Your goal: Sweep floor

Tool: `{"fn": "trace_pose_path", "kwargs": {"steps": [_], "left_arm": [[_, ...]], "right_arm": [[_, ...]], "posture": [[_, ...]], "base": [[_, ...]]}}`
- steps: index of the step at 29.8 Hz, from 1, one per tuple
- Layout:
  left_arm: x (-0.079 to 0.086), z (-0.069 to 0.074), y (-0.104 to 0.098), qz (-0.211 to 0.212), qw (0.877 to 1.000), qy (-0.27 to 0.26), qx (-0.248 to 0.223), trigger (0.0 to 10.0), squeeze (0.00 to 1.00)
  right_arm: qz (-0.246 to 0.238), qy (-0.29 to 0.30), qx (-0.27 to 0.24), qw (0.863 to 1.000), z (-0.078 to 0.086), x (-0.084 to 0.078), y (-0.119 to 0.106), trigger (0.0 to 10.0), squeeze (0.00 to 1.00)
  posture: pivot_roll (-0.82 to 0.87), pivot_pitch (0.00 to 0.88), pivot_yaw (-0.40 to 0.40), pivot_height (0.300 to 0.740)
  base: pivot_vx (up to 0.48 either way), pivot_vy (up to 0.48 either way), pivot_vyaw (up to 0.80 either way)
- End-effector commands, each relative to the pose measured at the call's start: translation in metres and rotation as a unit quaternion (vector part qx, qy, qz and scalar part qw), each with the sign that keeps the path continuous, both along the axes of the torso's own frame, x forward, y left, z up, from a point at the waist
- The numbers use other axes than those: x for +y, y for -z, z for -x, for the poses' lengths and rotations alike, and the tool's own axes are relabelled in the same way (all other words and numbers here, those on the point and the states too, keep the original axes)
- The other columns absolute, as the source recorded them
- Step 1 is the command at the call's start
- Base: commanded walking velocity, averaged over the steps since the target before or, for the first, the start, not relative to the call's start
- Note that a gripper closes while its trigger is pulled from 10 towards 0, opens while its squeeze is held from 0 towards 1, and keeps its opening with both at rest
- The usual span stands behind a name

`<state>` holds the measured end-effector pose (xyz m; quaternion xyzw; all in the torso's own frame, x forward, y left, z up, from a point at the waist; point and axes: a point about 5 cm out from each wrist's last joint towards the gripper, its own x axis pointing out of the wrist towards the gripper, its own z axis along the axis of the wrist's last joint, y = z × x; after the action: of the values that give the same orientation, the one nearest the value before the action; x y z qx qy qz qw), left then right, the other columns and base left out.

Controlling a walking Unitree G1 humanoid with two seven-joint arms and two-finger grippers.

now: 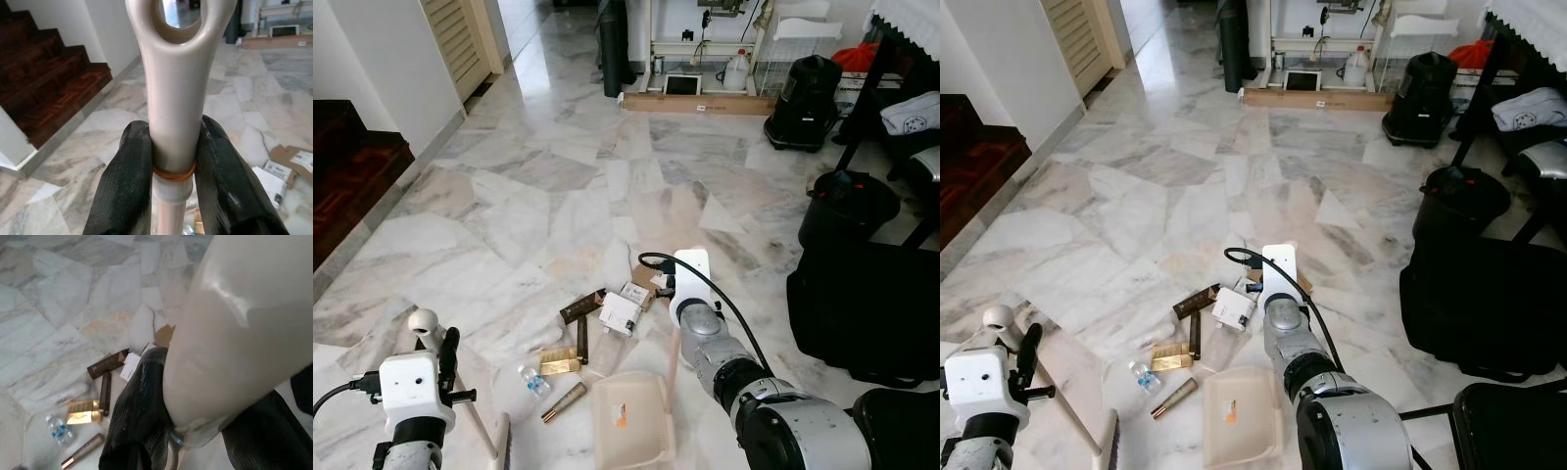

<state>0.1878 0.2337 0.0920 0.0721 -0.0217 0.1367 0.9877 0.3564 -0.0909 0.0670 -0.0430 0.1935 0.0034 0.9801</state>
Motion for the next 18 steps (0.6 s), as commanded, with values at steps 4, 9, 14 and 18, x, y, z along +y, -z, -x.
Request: {"fn": "trace_pose_path", "kwargs": {"steps": [4,9,14,18], "left_arm": [[0.004,0.001,-0.004,-0.011,1.000,-0.008,-0.015,10.0,0.00],[0.002,-0.003,-0.003,-0.010,1.000,-0.005,-0.017,10.0,0.00],[0.000,-0.010,-0.003,-0.007,1.000,-0.004,-0.022,10.0,0.00],[0.002,-0.011,-0.004,-0.006,1.000,-0.005,-0.024,10.0,0.00]], "right_arm": [[-0.004,0.001,-0.016,1.000,-0.002,-0.002,-0.004,10.0,0.00],[0.001,0.001,-0.017,1.000,-0.003,-0.005,-0.005,10.0,0.00],[0.009,-0.003,-0.019,1.000,-0.004,-0.009,-0.006,10.0,0.00],[0.011,-0.004,-0.018,1.000,-0.004,-0.010,-0.005,10.0,0.00]], "posture": [[0.06,0.043,0.038,0.740],[0.05,0.034,0.029,0.740],[0.05,0.031,0.013,0.740],[0.04,0.032,0.013,0.740]], "base": [[0.000,0.000,0.00],[0.000,0.000,0.00],[0.000,0.000,0.00],[0.000,0.000,0.00]]}}
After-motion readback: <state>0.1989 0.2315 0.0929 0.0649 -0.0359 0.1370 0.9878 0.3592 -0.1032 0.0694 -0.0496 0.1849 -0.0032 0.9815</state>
